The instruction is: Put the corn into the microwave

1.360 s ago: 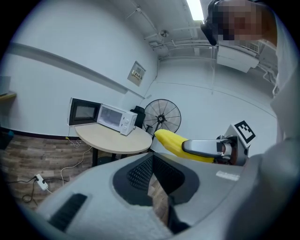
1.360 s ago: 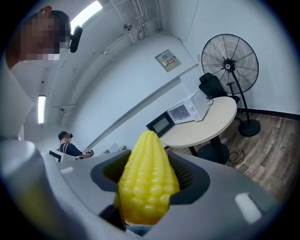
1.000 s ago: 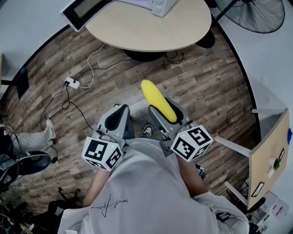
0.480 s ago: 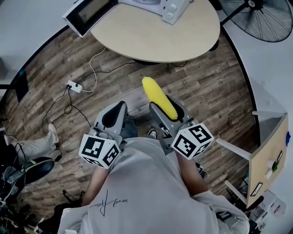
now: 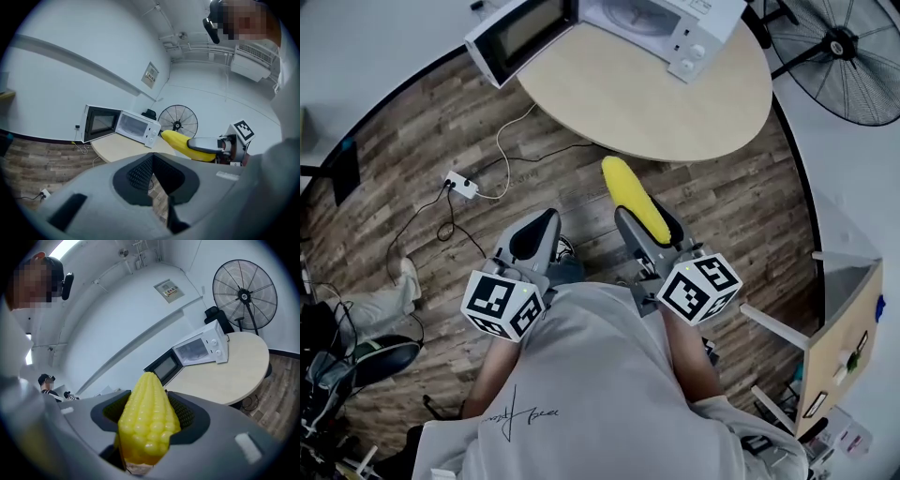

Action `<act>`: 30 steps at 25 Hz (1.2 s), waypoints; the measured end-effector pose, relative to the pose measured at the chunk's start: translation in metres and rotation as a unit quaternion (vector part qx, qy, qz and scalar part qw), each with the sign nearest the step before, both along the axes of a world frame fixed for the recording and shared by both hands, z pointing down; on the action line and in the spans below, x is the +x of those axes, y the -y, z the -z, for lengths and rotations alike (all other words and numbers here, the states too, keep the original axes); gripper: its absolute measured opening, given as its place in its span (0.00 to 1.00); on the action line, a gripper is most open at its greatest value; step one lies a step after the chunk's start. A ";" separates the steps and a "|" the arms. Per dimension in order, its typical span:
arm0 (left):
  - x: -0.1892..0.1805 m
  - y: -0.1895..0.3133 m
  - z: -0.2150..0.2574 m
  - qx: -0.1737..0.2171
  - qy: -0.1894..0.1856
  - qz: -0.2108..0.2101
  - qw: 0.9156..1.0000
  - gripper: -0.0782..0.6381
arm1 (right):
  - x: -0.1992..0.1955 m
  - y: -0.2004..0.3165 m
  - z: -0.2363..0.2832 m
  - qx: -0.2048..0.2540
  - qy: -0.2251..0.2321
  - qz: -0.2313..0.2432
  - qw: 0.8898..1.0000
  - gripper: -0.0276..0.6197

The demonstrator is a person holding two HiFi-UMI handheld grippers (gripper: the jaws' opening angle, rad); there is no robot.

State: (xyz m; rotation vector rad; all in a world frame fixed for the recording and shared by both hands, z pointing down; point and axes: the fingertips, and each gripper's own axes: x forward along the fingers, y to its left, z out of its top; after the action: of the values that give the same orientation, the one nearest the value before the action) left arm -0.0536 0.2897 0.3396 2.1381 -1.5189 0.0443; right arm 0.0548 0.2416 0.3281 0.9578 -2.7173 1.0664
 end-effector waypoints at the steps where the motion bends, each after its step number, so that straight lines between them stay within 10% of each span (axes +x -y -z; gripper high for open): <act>1: -0.008 0.003 0.001 0.001 0.000 0.000 1.000 0.09 | -0.008 0.004 0.001 0.002 0.001 0.000 1.000 0.45; 17: -0.093 0.029 0.012 0.021 0.000 0.000 1.000 0.09 | -0.080 0.042 0.006 0.024 -0.013 -0.028 0.999 0.45; 30: -0.088 0.098 0.007 0.023 -0.009 -0.031 0.999 0.09 | -0.071 0.104 0.003 0.032 -0.019 -0.073 0.997 0.45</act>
State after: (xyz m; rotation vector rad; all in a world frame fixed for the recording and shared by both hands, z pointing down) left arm -0.1419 0.1918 0.3323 2.2152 -1.4557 0.0115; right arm -0.0159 0.1373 0.3251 1.1889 -2.7026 0.9772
